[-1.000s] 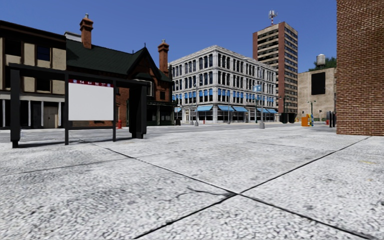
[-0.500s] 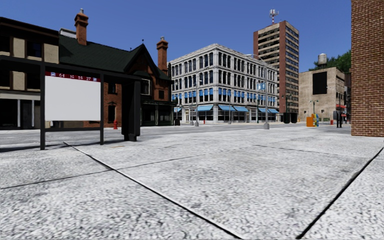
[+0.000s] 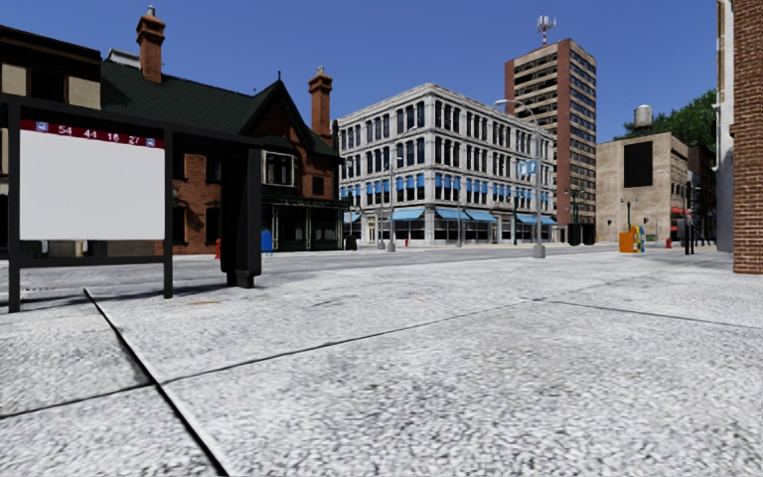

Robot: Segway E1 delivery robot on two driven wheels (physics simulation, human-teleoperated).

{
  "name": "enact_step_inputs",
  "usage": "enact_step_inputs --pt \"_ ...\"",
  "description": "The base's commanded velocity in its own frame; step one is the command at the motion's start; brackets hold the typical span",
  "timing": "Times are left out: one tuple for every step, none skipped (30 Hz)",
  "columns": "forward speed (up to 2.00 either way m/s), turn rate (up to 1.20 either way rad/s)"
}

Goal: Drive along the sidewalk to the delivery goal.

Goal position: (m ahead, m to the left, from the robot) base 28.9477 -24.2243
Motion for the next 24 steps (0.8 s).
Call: enact_step_inputs --pt "1.93 0.00" --pt "1.93 0.00" --pt "1.93 0.00" --pt "1.93 0.00" --pt "1.93 0.00" --pt "1.93 0.00" --pt "1.93 0.00" --pt "1.93 0.00" --pt "1.93 0.00" --pt "1.93 0.00" --pt "1.94 0.00" --pt "1.94 0.00" --pt "1.95 0.00" --pt "1.92 0.00" --pt "1.89 0.00" --pt "1.89 0.00" --pt "1.89 0.00" --pt "1.92 0.00" --pt "1.93 0.00" --pt "1.93 0.00" --pt "1.93 0.00" --pt "1.93 0.00" --pt "1.93 0.00" --pt "1.93 0.00"
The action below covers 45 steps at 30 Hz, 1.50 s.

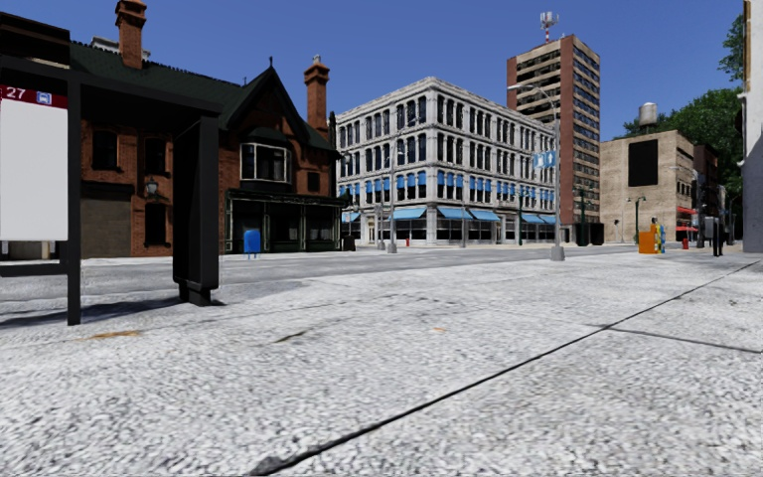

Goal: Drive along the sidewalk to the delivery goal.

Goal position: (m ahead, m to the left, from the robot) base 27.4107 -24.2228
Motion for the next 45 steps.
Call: enact_step_inputs --pt "1.93 0.00" --pt "1.93 0.00" --pt "1.93 -0.02" --pt "1.93 -0.02" --pt "1.93 -0.13" --pt "1.93 -0.22" --pt "1.93 -0.22" --pt "1.92 -0.23" --pt "1.92 -0.26" --pt "1.92 -0.28" --pt "1.92 -0.28" --pt "1.92 -0.39" --pt "1.92 -0.49" --pt "1.92 -0.52" --pt "1.92 -0.52" --pt "1.92 -0.52" --pt "1.93 -0.52" --pt "1.93 -0.52" --pt "1.94 -0.52" --pt "1.94 -0.52" --pt "1.94 -0.52" --pt "1.94 -0.52" --pt "1.93 -0.52" --pt "1.93 -0.52" --pt "1.93 -0.52" --pt "1.93 -0.52" --pt "1.93 -0.52" --pt "1.92 -0.38" --pt "1.92 0.00" --pt "1.92 0.00" --pt "1.92 0.00" --pt "1.92 0.00" --pt "1.92 0.00" --pt "1.92 0.00" --pt "1.93 0.00" --pt "1.95 0.00" --pt "2.00 0.00" --pt "2.00 0.00" --pt "2.00 0.00" --pt "2.00 0.00" --pt "2.00 0.00" --pt "2.00 0.00" --pt "2.00 0.00" --pt "2.00 -0.10" --pt "2.00 -0.10"
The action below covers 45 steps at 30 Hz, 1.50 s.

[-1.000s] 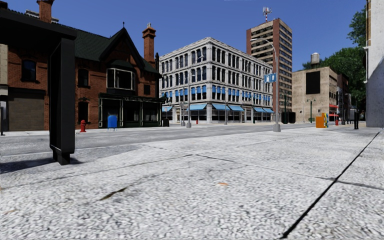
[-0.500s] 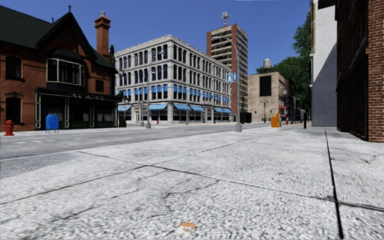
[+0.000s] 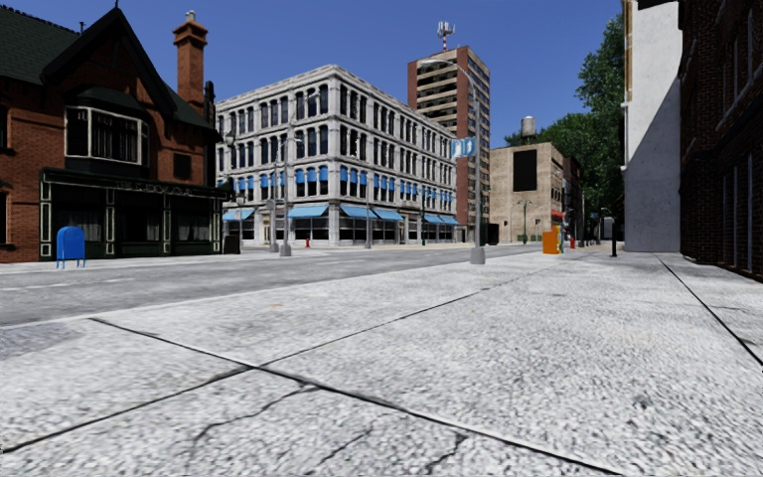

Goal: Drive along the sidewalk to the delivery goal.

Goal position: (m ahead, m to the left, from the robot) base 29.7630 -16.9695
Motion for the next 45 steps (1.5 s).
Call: enact_step_inputs --pt "2.00 -0.19" --pt "2.00 -0.27" --pt "2.00 -0.29" --pt "2.00 -0.29" --pt "2.00 -0.30" --pt "2.00 -0.30" --pt "2.00 -0.30" --pt "2.00 -0.30" --pt "2.00 -0.30" --pt "2.00 -0.30" --pt "2.00 -0.30" --pt "2.00 -0.30" --pt "2.00 -0.30" --pt "2.00 -0.30" --pt "2.00 -0.30" --pt "2.00 -0.30" --pt "2.00 -0.30" --pt "2.00 -0.30" --pt "2.00 -0.30" --pt "2.00 -0.28" --pt "2.00 -0.11" --pt "2.00 0.00" --pt "2.00 0.00" --pt "2.00 0.00" --pt "2.00 0.00" --pt "2.00 0.00" --pt "2.00 0.00" --pt "2.00 0.00" --pt "2.00 0.00" --pt "2.00 0.00" --pt "2.00 0.00" --pt "2.00 0.00" --pt "2.00 -0.02" --pt "2.00 -0.02" --pt "2.00 -0.21" --pt "2.00 -0.35" --pt "2.00 -0.35" --pt "2.00 -0.39" --pt "2.00 -0.40" --pt "2.00 -0.40" --pt "2.00 -0.40" --pt "2.00 -0.39" --pt "2.00 -0.39" --pt "2.00 -0.39" --pt "2.00 -0.39"
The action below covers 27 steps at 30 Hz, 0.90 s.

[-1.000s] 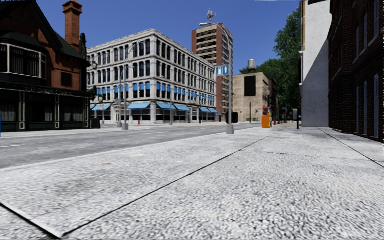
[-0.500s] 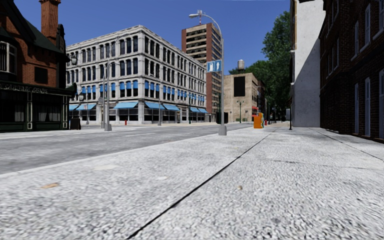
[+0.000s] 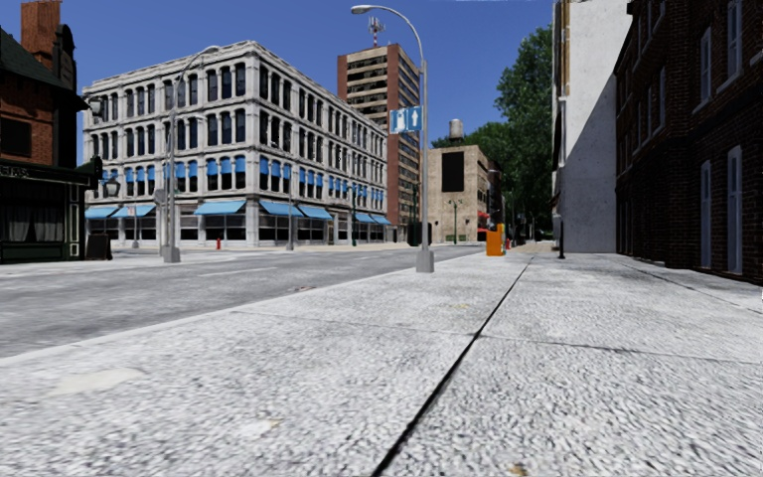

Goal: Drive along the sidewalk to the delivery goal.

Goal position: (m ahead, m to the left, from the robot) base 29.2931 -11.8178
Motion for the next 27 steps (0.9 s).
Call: enact_step_inputs --pt "2.00 -0.39" --pt "2.00 -0.39" --pt "2.00 -0.39" --pt "2.00 -0.39" --pt "2.00 -0.39" --pt "2.00 -0.39" --pt "2.00 -0.39" --pt "2.00 -0.39" --pt "2.00 -0.39" --pt "2.00 -0.39" --pt "2.00 -0.39" --pt "2.00 -0.39" --pt "2.00 -0.39" --pt "2.00 -0.39" --pt "2.00 -0.39" --pt "2.00 -0.39" --pt "2.00 -0.39" --pt "2.00 -0.39" --pt "2.00 -0.39" --pt "2.00 -0.39" --pt "2.00 -0.39" --pt "2.00 -0.39" --pt "2.00 -0.39" --pt "2.00 -0.38" --pt "2.00 -0.25" --pt "2.00 -0.25" --pt "2.00 -0.02"
